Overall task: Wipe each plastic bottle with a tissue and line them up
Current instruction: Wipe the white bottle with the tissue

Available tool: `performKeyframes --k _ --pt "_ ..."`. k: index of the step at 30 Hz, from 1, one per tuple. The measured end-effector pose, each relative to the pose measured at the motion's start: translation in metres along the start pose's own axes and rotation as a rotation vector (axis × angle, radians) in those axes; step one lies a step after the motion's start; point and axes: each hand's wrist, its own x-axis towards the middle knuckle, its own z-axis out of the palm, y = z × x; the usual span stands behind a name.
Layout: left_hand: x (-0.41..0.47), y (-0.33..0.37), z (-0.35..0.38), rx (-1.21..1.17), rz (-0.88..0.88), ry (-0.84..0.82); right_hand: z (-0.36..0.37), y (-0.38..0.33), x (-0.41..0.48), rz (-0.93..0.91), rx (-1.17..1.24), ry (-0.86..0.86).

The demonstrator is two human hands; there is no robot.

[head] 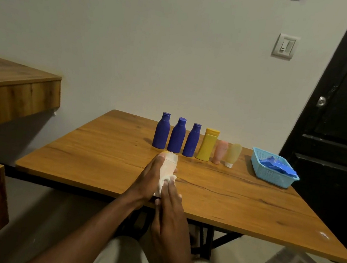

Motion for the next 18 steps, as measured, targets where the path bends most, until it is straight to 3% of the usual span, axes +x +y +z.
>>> performKeyframes --k 5,13,18 --pt "-0.002 -0.001 0.001 0.080 0.067 0.014 -0.004 -0.004 0.022 0.019 -0.013 0.022" --pt "-0.001 -0.003 0.001 0.114 0.142 -0.018 -0.016 -0.002 0.055 0.145 0.225 0.050" --pt "-0.003 -0.001 0.002 0.106 0.146 0.037 -0.005 -0.005 0.018 0.085 0.001 0.012"
